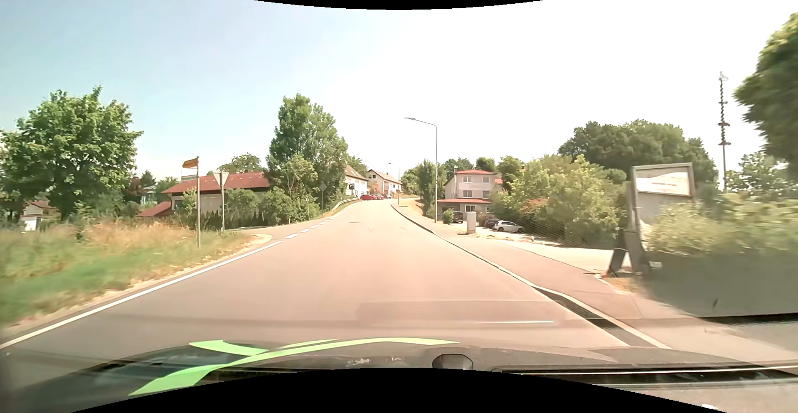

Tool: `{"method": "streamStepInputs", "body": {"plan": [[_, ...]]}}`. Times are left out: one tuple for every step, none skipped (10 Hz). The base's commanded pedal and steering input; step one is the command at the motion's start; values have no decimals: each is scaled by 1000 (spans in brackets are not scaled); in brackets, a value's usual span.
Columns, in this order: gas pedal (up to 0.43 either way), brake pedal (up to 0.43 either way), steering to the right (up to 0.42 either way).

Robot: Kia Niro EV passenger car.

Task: Follow the waypoints while adhering to traffic rules and regulations

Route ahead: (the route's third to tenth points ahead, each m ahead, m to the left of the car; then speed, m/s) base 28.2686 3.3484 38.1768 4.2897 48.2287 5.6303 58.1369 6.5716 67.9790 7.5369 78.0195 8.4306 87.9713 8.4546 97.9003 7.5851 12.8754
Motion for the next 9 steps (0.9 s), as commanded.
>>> {"method": "streamStepInputs", "body": {"plan": [[268, 0, -49], [280, 0, -45], [280, 0, -42], [287, 0, -41], [287, 0, -40], [299, 0, -39], [299, 0, -36], [311, 0, -30], [311, 0, -25]]}}
